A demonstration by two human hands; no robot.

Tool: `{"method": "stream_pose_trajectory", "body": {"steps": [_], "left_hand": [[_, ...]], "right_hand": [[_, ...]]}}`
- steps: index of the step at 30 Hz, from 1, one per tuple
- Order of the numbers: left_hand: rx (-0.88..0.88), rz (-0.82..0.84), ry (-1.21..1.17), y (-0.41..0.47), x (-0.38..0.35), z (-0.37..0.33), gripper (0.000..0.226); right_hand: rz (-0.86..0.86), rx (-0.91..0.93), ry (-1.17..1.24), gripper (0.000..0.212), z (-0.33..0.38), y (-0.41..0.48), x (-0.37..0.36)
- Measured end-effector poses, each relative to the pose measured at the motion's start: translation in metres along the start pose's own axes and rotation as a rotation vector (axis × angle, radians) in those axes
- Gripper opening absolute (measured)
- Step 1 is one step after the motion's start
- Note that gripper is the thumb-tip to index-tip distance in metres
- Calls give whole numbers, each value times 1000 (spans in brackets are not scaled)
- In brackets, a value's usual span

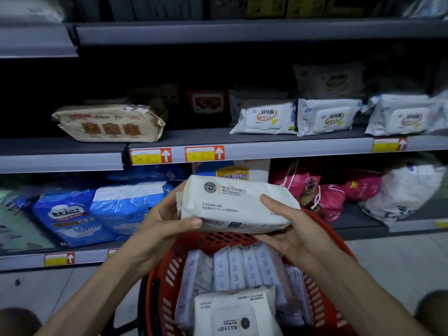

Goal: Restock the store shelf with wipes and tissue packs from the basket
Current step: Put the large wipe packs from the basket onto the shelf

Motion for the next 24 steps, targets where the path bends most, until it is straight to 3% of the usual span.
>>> {"method": "stream_pose_trajectory", "body": {"steps": [3, 6, 10, 15, 20, 24], "left_hand": [[31, -47, 69, -1, 2, -3, 80], [159, -58, 29, -5, 3, -4, 109], [173, -7, 8, -13, -3, -7, 109], [133, -95, -30, -15, -5, -2, 96], [35, 1, -72, -15, -1, -8, 88], [-70, 41, -16, -17, 3, -15, 113]], "right_hand": [[-10, 96, 33, 61, -3, -2, -5], [-51, 192, 50, 74, -2, -3, -8], [-30, 314, -34, 82, 5, -9, -10], [137, 420, -280, 82, 15, -18, -9], [172, 575, -520, 97, 21, -21, -9], [139, 694, -633, 112, 26, -23, -15]]}}
Point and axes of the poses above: each hand's wrist, its own y-axis towards the middle knuckle, its own x-axis out of the back of the hand, z = x × y, the point moved 1 cm from there along y, towards the middle knuckle, and after that the axes turned 9 degrees about -y, right-handed, at the moved point
